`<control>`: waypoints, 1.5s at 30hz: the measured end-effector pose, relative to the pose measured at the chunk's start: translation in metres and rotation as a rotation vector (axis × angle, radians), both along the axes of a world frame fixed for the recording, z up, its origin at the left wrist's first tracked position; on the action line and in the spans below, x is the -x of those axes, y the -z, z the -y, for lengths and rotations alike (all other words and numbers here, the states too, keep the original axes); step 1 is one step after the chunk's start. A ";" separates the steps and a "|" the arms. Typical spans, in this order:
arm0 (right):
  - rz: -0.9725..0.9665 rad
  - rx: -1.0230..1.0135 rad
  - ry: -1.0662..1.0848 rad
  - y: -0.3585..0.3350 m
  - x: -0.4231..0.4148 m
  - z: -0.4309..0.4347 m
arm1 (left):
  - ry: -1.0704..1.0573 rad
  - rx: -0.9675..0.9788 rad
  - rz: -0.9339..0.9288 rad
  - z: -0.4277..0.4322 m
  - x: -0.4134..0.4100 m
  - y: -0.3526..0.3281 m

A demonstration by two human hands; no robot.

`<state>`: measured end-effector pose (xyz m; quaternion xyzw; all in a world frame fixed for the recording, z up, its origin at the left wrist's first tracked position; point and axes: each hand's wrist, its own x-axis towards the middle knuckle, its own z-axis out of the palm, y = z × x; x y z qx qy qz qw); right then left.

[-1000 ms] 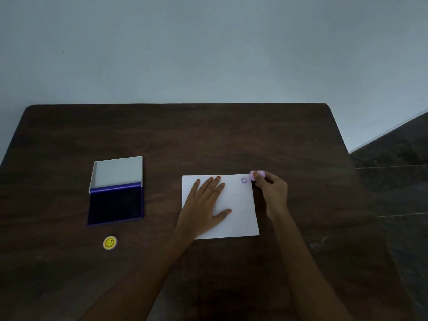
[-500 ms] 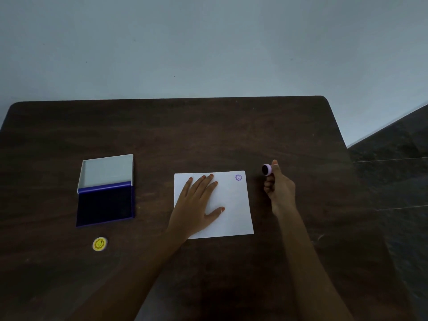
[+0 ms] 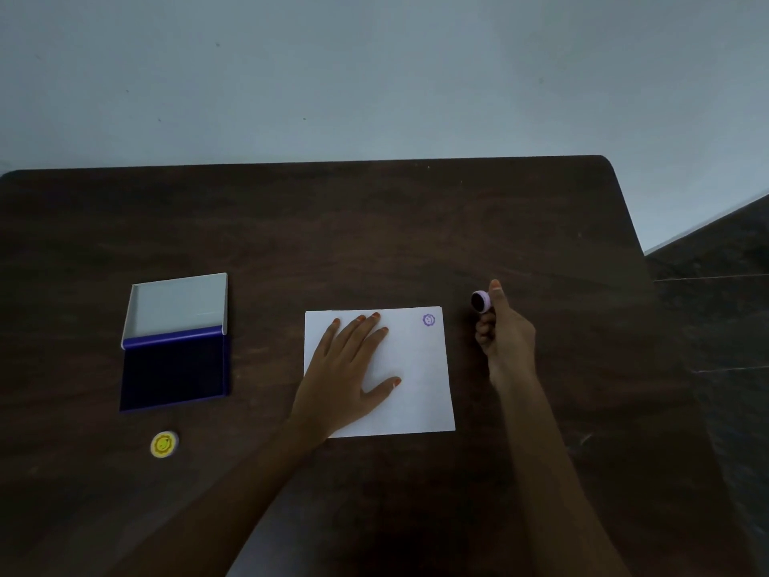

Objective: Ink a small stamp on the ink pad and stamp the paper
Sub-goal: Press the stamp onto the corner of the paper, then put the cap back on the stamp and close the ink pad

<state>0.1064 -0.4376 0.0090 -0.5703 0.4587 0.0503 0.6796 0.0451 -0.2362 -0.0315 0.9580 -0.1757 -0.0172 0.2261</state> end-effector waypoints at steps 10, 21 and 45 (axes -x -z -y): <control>0.066 -0.137 0.027 -0.010 0.006 -0.005 | -0.011 0.016 0.053 -0.001 0.004 -0.004; 0.108 -0.429 -0.017 -0.039 0.037 -0.048 | -0.052 -0.037 0.130 -0.033 0.016 -0.024; -0.005 -0.457 -0.279 -0.044 0.138 -0.268 | -0.396 0.190 -0.244 -0.229 0.133 -0.028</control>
